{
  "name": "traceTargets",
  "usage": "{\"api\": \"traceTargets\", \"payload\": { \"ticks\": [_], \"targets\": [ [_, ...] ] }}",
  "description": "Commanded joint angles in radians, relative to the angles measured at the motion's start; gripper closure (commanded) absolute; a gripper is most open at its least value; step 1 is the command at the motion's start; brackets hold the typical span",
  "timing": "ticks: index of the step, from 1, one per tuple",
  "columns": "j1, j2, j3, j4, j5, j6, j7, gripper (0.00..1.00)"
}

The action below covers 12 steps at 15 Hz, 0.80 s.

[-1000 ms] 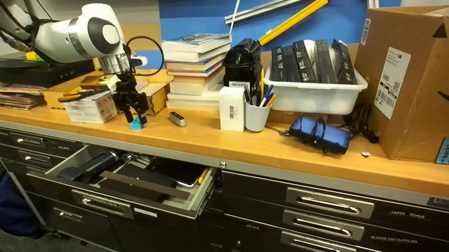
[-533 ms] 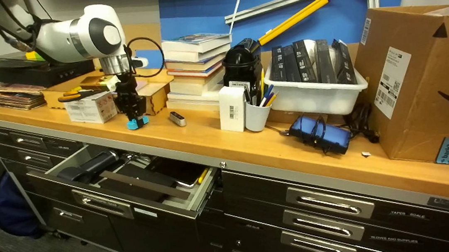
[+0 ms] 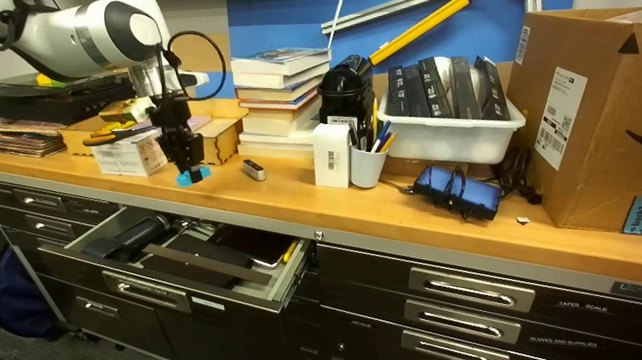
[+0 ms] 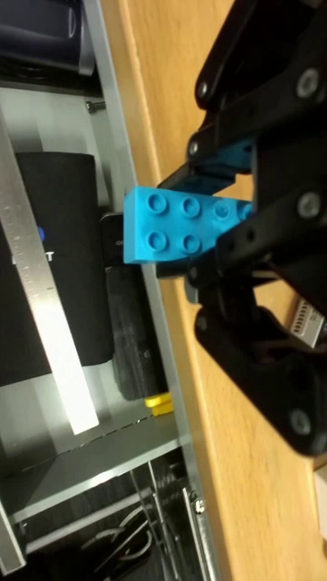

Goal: Put the blue object inside the drawer and close it

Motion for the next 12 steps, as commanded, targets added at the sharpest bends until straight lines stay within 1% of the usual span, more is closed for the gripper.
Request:
{"api": "traceTargets", "payload": {
  "ticks": [1,5,9,11,12],
  "targets": [
    [-0.012,-0.114,0.011,-0.167,-0.036,0.023,0.089,0.86],
    [-0.009,-0.118,0.029,-0.250,-0.120,0.064,0.189,0.86],
    [0.002,-0.071,0.054,-0.290,-0.205,0.105,0.283,0.86],
    [0.006,-0.052,0.066,-0.298,-0.219,0.108,0.309,0.84],
    [0.007,-0.044,0.071,-0.291,-0.212,0.091,0.310,0.39]
  ]
}}
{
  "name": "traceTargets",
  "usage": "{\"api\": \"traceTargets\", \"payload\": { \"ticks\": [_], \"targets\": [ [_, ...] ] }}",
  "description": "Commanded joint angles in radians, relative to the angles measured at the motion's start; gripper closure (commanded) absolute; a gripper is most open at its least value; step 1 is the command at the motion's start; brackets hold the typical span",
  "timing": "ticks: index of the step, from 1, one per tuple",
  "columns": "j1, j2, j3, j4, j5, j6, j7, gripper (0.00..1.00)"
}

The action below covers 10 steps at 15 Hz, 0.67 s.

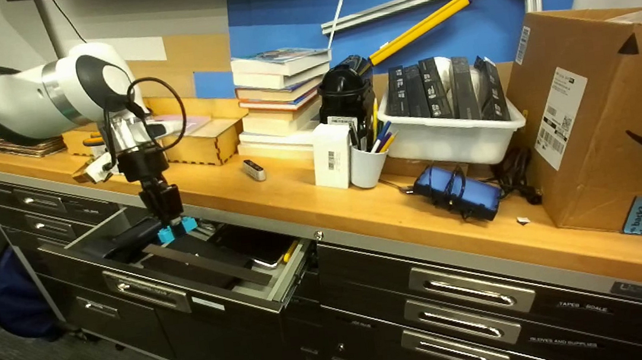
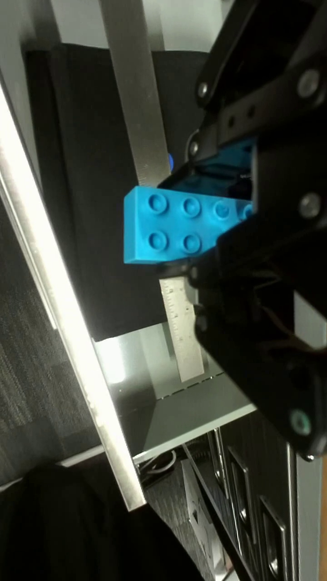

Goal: Put the blue object inside the drawer and close it

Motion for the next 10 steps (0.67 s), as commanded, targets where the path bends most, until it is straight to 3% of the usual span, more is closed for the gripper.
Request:
{"api": "traceTargets", "payload": {
  "ticks": [1,3,4,5,7,10],
  "targets": [
    [0.004,0.017,0.016,0.005,-0.006,-0.008,0.039,0.38],
    [-0.007,0.005,0.023,0.036,0.044,-0.039,-0.023,0.23],
    [-0.001,0.022,0.017,0.005,0.011,-0.007,0.013,0.16],
    [-0.001,0.022,0.017,0.009,0.013,-0.008,0.012,0.32],
    [-0.001,0.025,0.017,0.005,0.013,-0.008,0.012,0.18],
    [0.000,0.030,0.016,0.005,0.013,-0.008,0.012,0.15]
  ]
}}
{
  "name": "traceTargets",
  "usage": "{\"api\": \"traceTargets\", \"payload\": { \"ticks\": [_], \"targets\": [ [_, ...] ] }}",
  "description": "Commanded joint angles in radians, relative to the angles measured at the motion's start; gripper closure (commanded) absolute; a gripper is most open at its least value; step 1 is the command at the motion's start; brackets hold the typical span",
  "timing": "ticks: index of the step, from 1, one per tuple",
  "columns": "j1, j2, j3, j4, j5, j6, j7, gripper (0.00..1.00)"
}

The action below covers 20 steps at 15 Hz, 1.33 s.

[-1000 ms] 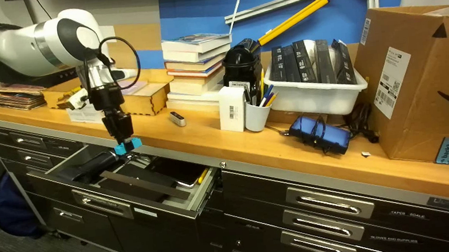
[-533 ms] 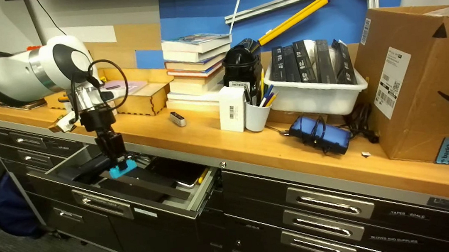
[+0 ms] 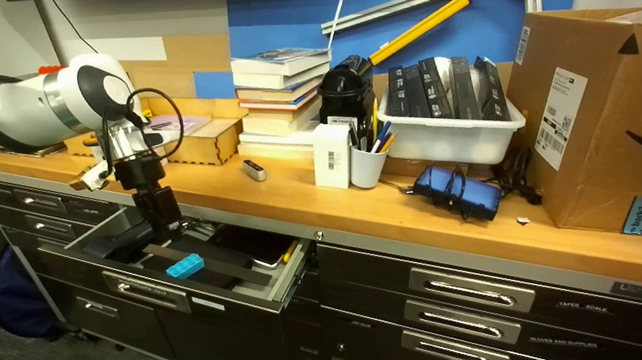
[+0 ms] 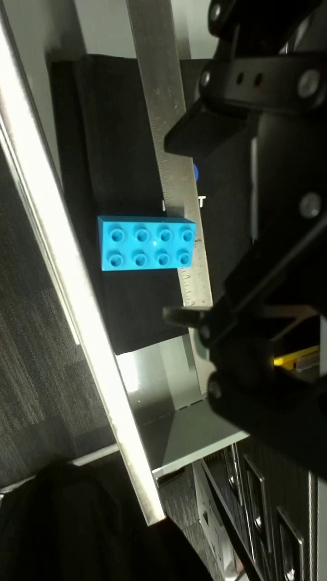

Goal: Put the blue object inside the drawer and close it

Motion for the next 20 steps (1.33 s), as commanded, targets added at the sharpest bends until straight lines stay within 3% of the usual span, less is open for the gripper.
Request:
{"api": "traceTargets", "payload": {
  "ticks": [1,2,3,5,7,14,17,20],
  "targets": [
    [-0.002,0.000,0.002,0.002,0.001,-0.003,-0.001,0.15],
    [-0.002,0.000,0.002,0.002,0.001,-0.003,-0.001,0.15],
    [-0.002,0.000,0.002,0.002,0.001,-0.003,-0.001,0.04],
    [-0.027,-0.019,-0.002,-0.013,0.056,0.011,-0.057,0.00],
    [-0.044,-0.040,-0.012,-0.039,0.082,0.022,-0.087,0.00],
    [-0.126,-0.051,-0.047,-0.088,0.207,-0.032,-0.385,0.00],
    [-0.154,-0.108,-0.070,-0.130,0.223,-0.036,-0.443,0.00],
    [-0.178,-0.082,-0.084,-0.139,0.232,-0.055,-0.504,0.00]
  ]
}}
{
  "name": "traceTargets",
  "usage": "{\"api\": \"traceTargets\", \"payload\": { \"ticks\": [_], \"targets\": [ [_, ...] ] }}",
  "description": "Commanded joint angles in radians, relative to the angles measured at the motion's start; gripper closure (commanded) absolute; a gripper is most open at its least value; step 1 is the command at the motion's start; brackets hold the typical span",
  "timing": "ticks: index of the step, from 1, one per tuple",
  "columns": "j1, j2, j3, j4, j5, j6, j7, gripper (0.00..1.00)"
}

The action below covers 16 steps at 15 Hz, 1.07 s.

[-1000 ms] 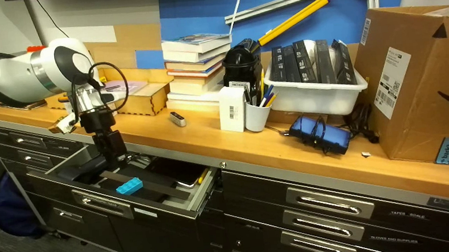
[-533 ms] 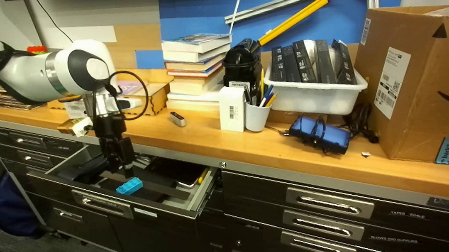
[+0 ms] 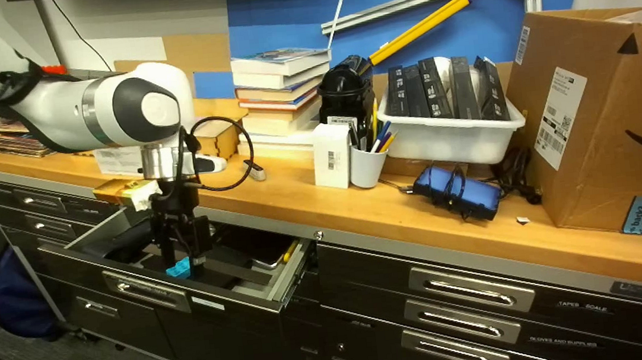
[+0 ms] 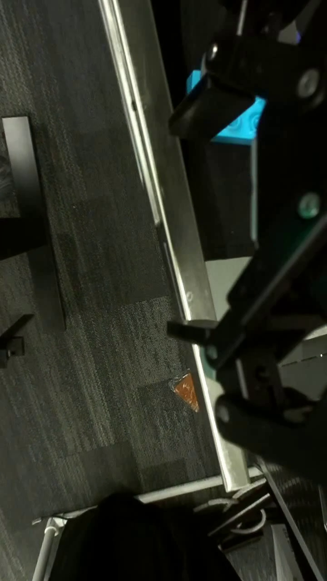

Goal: Put the blue object inside the drawer and close it

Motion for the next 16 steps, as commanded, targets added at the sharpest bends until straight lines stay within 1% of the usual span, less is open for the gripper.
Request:
{"api": "traceTargets", "payload": {
  "ticks": [1,4,5,6,10,11,16],
  "targets": [
    [-0.026,0.004,-0.011,-0.028,0.043,-0.056,-0.113,0.00],
    [-0.033,0.074,-0.011,-0.020,0.064,-0.120,-0.173,0.00],
    [-0.032,0.094,-0.012,-0.018,0.061,-0.124,-0.175,0.00],
    [-0.031,0.118,-0.013,-0.021,0.061,-0.096,-0.167,0.00],
    [-0.018,0.243,-0.025,-0.011,0.095,0.111,-0.061,0.00],
    [-0.012,0.263,-0.027,-0.009,0.104,0.145,-0.041,0.00],
    [0.053,0.336,-0.052,0.027,0.129,0.408,0.142,0.00]
  ]
}}
